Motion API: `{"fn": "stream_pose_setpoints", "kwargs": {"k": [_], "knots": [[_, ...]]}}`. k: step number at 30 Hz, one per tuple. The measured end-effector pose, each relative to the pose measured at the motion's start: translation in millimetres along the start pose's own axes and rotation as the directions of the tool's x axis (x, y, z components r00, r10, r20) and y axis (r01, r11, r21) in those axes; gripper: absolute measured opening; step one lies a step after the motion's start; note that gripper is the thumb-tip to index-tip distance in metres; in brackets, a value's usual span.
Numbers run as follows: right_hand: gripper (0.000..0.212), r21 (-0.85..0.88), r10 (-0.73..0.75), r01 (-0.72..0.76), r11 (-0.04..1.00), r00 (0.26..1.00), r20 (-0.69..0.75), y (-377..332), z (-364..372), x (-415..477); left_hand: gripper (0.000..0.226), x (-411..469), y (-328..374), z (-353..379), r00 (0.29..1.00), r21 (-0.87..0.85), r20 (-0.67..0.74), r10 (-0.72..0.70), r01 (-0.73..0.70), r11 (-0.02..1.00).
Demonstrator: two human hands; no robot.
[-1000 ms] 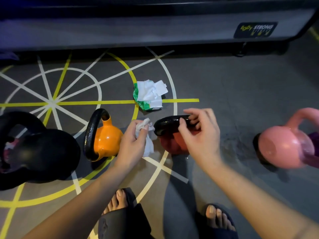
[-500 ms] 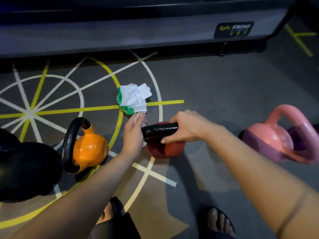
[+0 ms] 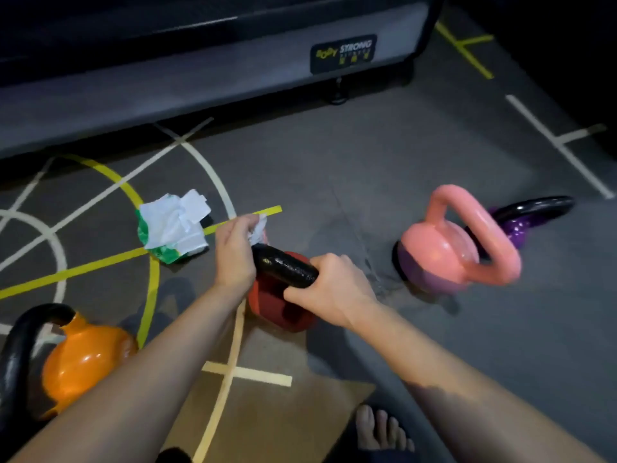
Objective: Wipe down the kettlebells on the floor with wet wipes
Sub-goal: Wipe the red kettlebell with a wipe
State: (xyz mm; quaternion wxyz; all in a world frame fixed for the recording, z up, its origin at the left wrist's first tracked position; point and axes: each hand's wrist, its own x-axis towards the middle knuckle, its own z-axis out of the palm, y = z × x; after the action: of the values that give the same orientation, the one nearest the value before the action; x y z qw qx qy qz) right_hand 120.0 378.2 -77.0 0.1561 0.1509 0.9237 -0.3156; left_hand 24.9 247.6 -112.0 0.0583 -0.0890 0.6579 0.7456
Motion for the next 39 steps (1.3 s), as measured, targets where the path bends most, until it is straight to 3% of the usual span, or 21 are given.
{"fn": "stream_pose_setpoints", "kwargs": {"k": [5, 8, 11, 15, 20, 24, 30, 36, 39], "knots": [[0.037, 0.020, 0.119, -0.118, 0.993, 0.983, -0.138, 46.4, -28.4, -4.3, 0.035, -2.6, -12.3, 69.9, 0.983, 0.014, 0.181, 0.034, -0.037, 0.999], [0.046, 0.174, 0.228, -0.184, 0.967, 0.933, -0.279, 72.1, -40.9, -9.6, 0.037, 4.0, -11.3, 120.0, 0.943, 0.045, 0.329, 0.040, -0.058, 0.997], [0.037, 0.363, 0.381, -0.251, 0.897, 0.855, -0.352, 91.9, -49.0, -12.8, 0.042, 10.9, -8.9, 168.3, 0.858, 0.126, 0.513, -0.006, -0.068, 0.990], [0.033, 0.414, 0.502, -0.346, 0.842, 0.783, -0.367, 102.9, -47.8, -14.0, 0.036, 10.2, -18.2, 200.9, 0.737, 0.214, 0.675, -0.020, -0.170, 0.962], [0.042, 0.417, 0.512, -0.366, 0.832, 0.796, -0.323, 93.3, -53.2, 7.7, 0.023, 32.7, -25.9, 202.4, 0.807, 0.162, 0.583, -0.093, -0.003, 0.987], [0.051, 0.421, 0.528, -0.389, 0.819, 0.798, -0.290, 83.2, -56.3, 17.9, 0.032, 41.6, -22.0, 205.0, 0.828, 0.162, 0.532, -0.176, 0.104, 0.981], [0.049, 0.493, 0.577, -0.410, 0.768, 0.777, -0.252, 88.3, -55.4, 16.2, 0.016, 37.0, -21.2, 214.9, 0.841, 0.256, 0.507, -0.189, 0.062, 0.965], [0.043, 0.501, 0.574, -0.411, 0.762, 0.787, -0.228, 86.0, -50.8, 9.2, 0.035, 40.9, -33.5, 209.0, 0.855, 0.325, 0.444, -0.270, 0.127, 0.937], [0.048, 0.443, 0.563, -0.435, 0.784, 0.799, -0.212, 79.6, -46.7, 3.5, 0.035, 34.3, -32.8, 199.3, 0.845, 0.268, 0.454, -0.283, 0.173, 0.948]]}}
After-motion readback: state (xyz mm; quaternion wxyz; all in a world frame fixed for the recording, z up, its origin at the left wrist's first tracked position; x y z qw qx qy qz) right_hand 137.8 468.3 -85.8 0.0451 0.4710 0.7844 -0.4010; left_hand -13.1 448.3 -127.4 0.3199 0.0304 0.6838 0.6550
